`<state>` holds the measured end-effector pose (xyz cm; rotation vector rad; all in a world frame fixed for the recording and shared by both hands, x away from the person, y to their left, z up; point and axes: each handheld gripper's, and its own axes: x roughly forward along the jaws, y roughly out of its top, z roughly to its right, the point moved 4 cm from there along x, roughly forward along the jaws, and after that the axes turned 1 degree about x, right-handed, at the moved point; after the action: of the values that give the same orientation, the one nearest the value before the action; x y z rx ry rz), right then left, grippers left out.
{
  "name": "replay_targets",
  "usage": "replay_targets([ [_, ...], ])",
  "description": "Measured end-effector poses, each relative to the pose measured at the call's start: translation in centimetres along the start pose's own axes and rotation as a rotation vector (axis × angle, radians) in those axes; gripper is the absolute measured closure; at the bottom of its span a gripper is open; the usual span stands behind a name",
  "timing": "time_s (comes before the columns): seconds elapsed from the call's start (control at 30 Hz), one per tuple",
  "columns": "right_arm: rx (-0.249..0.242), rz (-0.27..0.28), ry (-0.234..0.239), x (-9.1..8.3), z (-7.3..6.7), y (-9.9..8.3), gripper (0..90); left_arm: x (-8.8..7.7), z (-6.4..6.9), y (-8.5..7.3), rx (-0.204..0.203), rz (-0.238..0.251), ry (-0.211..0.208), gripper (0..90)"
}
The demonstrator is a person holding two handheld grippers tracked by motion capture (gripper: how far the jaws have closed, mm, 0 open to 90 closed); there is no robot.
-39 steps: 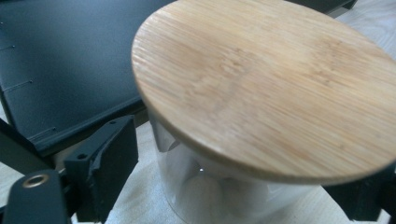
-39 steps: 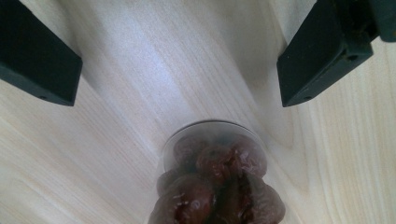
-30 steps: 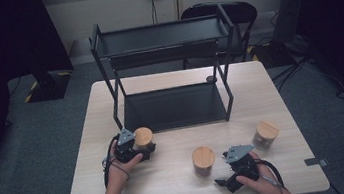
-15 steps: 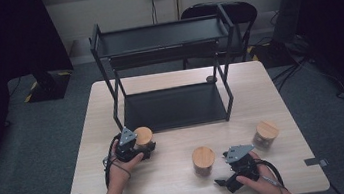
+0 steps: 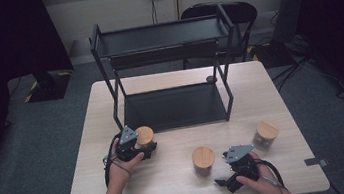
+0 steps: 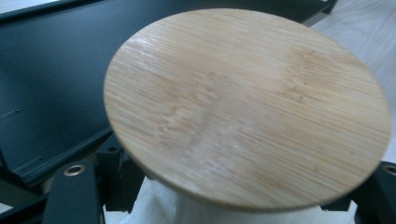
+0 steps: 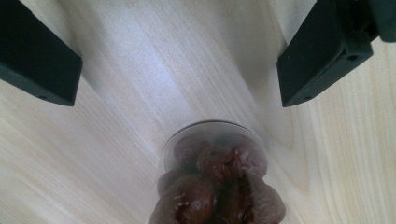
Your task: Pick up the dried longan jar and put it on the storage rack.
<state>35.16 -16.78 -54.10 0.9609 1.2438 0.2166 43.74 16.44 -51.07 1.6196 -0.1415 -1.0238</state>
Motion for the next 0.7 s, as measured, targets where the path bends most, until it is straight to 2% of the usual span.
replay_targets([
  [0.47,0.001,0.0,0.0,0.0,0.0,0.0,0.0,0.2,-0.1,1.2,-0.022,0.021,0.005,25.6],
  [0.7,0.0,0.0,0.0,0.0,0.0,0.0,0.0,0.5,-0.3,1.8,-0.019,0.017,0.01,25.7],
])
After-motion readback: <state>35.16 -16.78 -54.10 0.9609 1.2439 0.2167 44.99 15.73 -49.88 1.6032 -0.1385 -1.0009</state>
